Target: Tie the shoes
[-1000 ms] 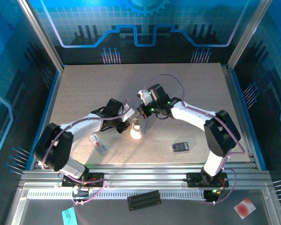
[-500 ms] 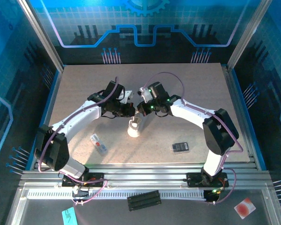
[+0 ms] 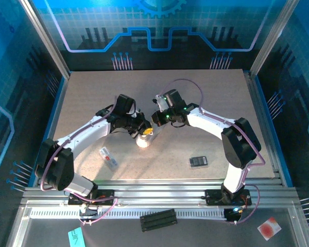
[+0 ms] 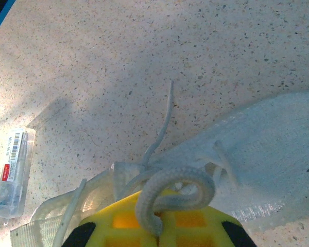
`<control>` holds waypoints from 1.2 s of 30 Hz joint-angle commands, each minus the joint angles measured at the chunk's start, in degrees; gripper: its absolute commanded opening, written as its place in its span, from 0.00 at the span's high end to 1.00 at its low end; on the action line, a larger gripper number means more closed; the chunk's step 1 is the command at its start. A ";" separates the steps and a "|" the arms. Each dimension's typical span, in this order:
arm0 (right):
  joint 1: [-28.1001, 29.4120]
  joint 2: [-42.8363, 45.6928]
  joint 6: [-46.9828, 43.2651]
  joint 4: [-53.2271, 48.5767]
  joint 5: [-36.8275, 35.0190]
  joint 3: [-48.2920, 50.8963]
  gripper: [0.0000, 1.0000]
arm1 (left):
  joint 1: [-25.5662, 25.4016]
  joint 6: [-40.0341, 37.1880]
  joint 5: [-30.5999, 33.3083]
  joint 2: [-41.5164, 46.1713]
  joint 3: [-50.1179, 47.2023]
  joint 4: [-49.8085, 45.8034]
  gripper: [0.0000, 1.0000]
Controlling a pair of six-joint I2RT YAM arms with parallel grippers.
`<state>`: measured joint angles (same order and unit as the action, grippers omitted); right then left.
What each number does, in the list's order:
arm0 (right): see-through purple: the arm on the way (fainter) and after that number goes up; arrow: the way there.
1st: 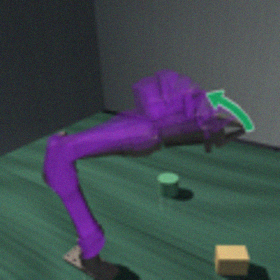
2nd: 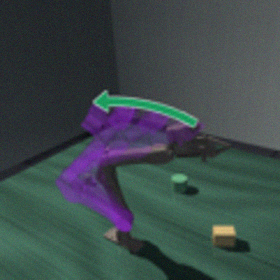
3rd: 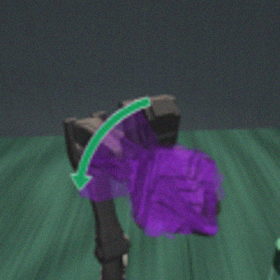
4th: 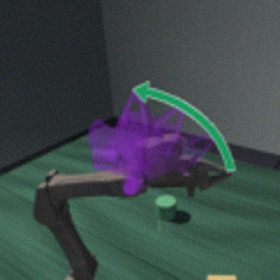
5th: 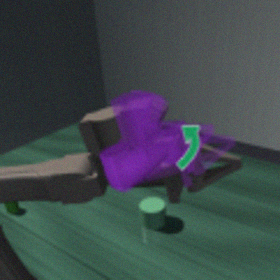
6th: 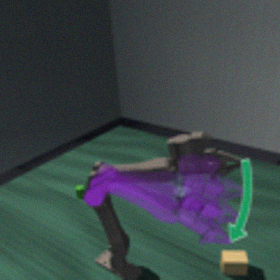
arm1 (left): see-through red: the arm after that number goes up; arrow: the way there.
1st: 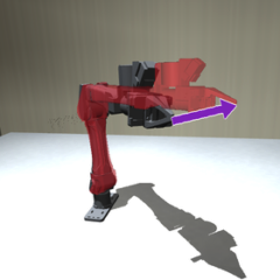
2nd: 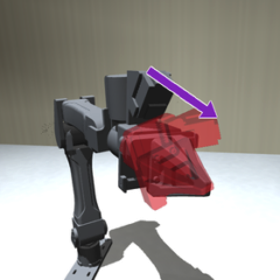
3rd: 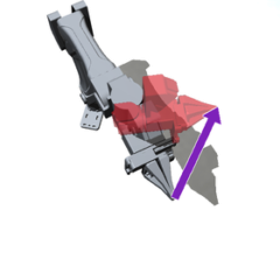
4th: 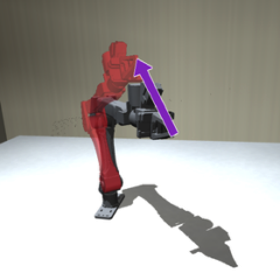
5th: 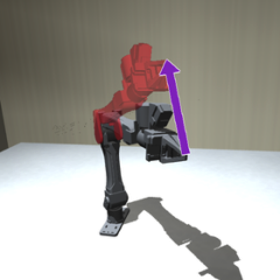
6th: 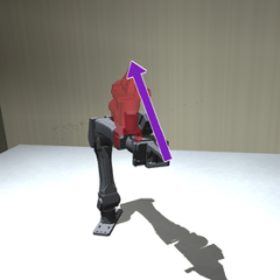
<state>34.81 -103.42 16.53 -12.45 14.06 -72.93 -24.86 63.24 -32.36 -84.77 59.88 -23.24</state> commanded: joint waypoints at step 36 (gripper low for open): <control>0.07 -3.87 -1.77 -3.50 2.79 -7.19 1.00 | 4.30 -35.67 5.03 1.32 12.81 -20.34 0.47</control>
<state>34.81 -106.69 15.42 -15.66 15.42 -78.19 -20.93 43.66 -32.73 -85.76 70.22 -36.47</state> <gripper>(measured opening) 0.040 0.527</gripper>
